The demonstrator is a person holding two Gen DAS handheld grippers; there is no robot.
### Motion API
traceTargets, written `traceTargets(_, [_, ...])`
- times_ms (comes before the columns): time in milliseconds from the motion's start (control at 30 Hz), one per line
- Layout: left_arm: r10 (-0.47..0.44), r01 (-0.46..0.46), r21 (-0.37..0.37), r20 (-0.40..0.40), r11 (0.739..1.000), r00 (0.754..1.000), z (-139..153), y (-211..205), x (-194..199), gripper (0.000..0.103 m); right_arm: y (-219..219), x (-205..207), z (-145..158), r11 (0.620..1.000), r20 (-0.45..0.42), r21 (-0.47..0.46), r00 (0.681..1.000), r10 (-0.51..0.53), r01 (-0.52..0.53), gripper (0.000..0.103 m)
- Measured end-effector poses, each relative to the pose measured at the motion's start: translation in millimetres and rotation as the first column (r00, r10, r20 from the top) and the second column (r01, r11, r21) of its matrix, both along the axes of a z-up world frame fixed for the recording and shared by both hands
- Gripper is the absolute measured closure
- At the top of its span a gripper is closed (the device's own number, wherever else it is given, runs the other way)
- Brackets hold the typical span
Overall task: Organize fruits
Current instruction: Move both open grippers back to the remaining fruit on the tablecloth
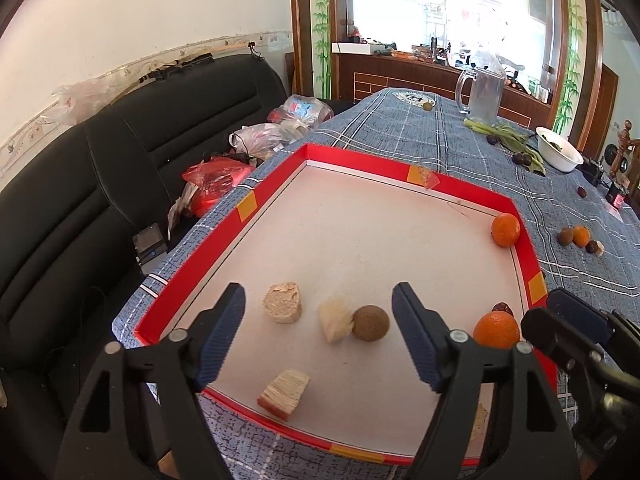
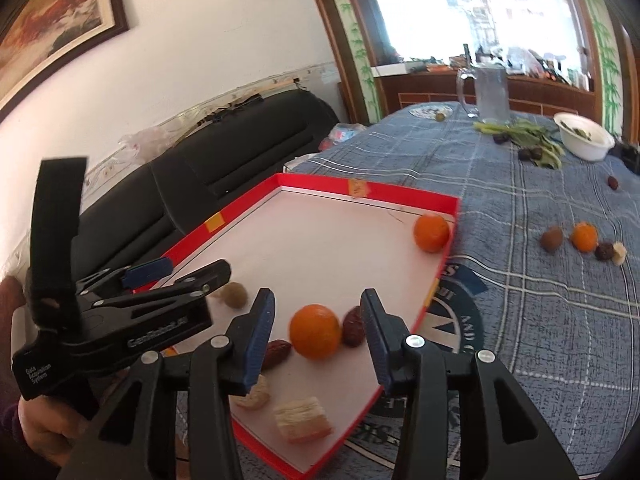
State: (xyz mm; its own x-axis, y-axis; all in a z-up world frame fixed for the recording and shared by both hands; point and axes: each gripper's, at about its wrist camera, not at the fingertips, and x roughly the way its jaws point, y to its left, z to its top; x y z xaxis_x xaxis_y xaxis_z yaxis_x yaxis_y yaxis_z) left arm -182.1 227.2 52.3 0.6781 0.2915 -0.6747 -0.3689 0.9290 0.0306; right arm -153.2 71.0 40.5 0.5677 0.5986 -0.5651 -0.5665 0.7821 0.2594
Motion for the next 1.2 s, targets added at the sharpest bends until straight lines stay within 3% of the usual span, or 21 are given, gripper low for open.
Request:
traceTargets(267, [-0.024,0.025,0.054,-0.009,0.998,1.0,-1.8,-15.0,2.2,0.016,-12.6,10.0,-4.2,0.999,-0.052,0.029,0.998,-0.023,0.025,0.058])
traceTargets(467, [-0.045,0.046,0.067,-0.008,0.997,0.999,0.8,-26.4,5.6,0.015,-31.5,13.4,6.3,0.999,-0.041,0.016,0.998,-0.045,0.045,0.057])
traceTargets(733, [-0.157,0.157,0.093,-0.009,0.983,0.988,9.1,-67.9,15.1,0.014,-113.5,62.1,33.0,0.976,-0.059,0.056,0.976,-0.208,0.212,0.047])
traceTargets(900, [-0.264,0.265,0.105,-0.024,0.958,0.964,14.2,-104.4,29.4,0.014,-174.0,112.4,22.7,0.951,-0.215,0.104,0.94,-0.264,0.29,0.047])
traceTargets(1000, [-0.326,0.329,0.118,-0.042,0.937,0.944,16.6,-128.0,44.8,0.014,-201.0,136.4,3.4,0.931,-0.34,0.203,0.913,-0.225,0.305,0.048])
traceTargets(1067, [-0.356,0.361,0.134,-0.056,0.923,0.933,17.4,-142.2,56.2,0.014,-215.0,146.2,-15.5,0.898,-0.421,0.282,0.884,-0.202,0.339,0.049])
traceTargets(1133, [-0.381,0.389,0.139,-0.079,0.911,0.921,17.2,-154.6,71.1,0.014,-219.3,152.2,-25.2,0.895,-0.466,0.272,0.862,-0.199,0.353,0.057])
traceTargets(1200, [-0.396,0.406,0.138,-0.093,0.903,0.913,14.3,-165.3,84.2,0.014,-221.2,155.9,-27.5,0.895,-0.476,0.267,0.856,-0.2,0.358,0.058])
